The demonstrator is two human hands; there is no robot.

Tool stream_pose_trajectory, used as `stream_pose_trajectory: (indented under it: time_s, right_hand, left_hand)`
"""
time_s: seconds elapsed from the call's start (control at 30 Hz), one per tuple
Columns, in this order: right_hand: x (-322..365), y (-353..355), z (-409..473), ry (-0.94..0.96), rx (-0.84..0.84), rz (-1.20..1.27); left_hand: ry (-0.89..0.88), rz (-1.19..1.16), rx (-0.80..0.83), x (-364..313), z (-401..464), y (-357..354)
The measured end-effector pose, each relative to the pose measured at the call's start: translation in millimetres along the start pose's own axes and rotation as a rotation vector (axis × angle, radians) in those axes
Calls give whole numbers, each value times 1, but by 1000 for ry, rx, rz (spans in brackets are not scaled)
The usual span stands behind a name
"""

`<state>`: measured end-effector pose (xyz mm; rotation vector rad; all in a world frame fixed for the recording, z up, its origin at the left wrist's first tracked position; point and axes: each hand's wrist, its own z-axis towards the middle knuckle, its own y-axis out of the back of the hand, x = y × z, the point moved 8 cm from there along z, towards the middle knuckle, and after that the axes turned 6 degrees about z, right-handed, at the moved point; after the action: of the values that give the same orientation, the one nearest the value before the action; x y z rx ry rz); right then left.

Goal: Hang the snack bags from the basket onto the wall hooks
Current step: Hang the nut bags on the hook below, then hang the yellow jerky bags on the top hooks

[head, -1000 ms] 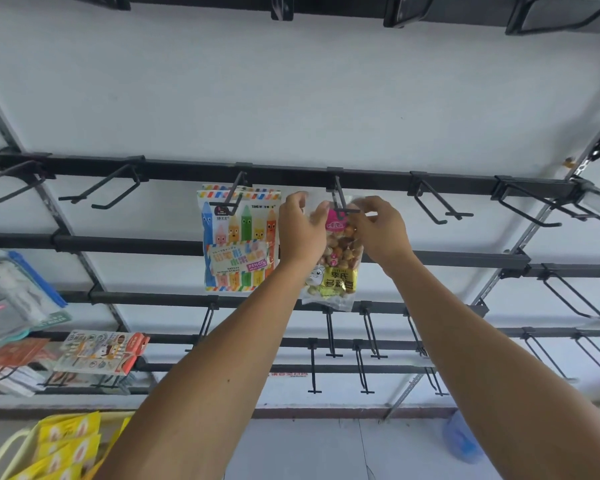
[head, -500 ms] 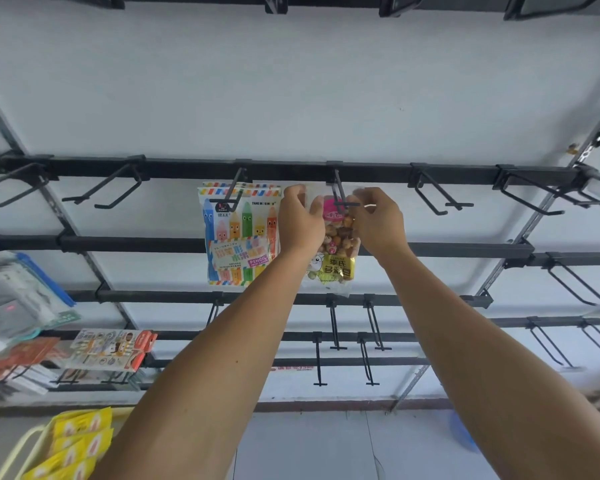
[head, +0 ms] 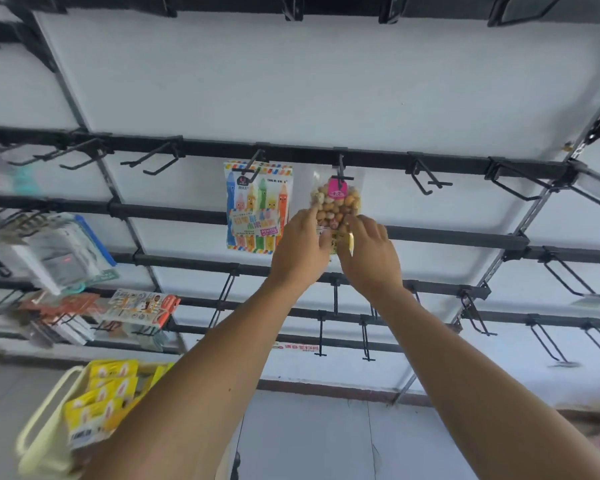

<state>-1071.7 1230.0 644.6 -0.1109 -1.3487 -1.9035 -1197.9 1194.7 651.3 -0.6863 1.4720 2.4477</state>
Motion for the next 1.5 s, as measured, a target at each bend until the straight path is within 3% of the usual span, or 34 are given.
stream_pose_trajectory:
  time_s: [0.2,0.47,0.8,0.97,1.23,1.5]
  right_hand:
    - [50,-31,-52,137,181,-142]
    - [137,-90,-111,200,389,-204]
    - [263,-232,-216,149,616,-172]
    - [296,-310,-262,90,759,-166]
    - [309,-429,-265,24,892,-102]
    - [303,-567,-261,-78,1045,31]
  left_hand:
    - [72,457,97,41,-72,29]
    - [136,588,180,127,-155,89]
    - [346,601,398,354,-302,178]
    - [434,529,456,432,-342,194]
    - [538,425,580,533,-363,149]
    - [794,133,625,643,-361,73]
